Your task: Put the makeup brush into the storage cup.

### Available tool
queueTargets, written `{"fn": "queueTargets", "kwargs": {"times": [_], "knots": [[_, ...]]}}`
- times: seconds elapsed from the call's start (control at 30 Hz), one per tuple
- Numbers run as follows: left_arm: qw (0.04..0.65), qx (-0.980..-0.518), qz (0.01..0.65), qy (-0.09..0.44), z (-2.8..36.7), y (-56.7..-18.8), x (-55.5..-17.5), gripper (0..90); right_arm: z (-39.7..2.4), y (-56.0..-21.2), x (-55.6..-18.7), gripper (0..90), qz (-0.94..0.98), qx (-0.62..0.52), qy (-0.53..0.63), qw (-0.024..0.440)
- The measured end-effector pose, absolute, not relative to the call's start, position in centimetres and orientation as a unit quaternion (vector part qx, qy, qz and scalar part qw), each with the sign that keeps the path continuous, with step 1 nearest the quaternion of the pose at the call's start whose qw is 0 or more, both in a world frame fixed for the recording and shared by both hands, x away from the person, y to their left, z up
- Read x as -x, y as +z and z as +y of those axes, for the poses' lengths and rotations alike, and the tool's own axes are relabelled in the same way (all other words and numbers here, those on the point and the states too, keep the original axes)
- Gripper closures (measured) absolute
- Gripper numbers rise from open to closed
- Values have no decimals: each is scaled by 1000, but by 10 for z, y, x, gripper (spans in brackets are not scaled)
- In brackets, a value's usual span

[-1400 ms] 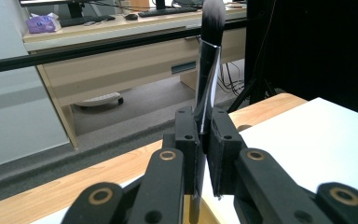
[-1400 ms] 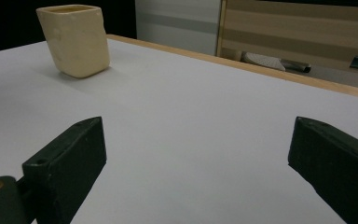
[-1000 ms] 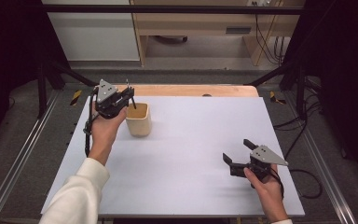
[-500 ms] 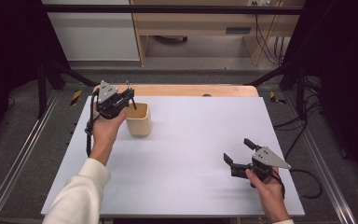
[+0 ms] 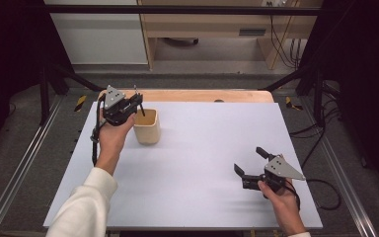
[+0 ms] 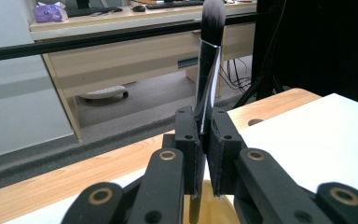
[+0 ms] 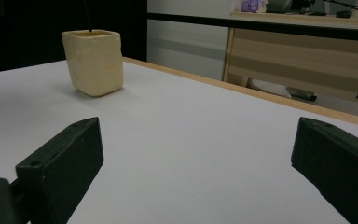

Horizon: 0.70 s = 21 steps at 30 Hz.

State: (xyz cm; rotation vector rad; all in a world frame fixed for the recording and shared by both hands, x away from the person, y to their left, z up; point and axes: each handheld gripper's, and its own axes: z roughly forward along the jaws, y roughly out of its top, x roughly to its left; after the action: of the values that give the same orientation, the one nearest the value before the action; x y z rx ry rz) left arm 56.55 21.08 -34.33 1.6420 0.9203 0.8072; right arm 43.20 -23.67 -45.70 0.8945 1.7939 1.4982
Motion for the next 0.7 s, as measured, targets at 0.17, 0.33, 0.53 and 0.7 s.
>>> {"fn": "queueTargets", "kwargs": {"times": [0.17, 0.33, 0.53, 0.7], "knots": [[519, -686, 385, 335, 210, -345, -566, 836, -236, -457, -432, 26, 683, -339, 566, 313], [518, -687, 386, 333, 210, -348, -566, 836, -236, -458, -432, 27, 686, -339, 563, 312], [512, -691, 391, 329, 210, -356, -566, 836, -235, -459, -433, 28, 690, -340, 559, 310], [509, -694, 394, 324, 210, -362, -567, 836, -234, -459, -433, 29, 690, -342, 559, 308]]}}
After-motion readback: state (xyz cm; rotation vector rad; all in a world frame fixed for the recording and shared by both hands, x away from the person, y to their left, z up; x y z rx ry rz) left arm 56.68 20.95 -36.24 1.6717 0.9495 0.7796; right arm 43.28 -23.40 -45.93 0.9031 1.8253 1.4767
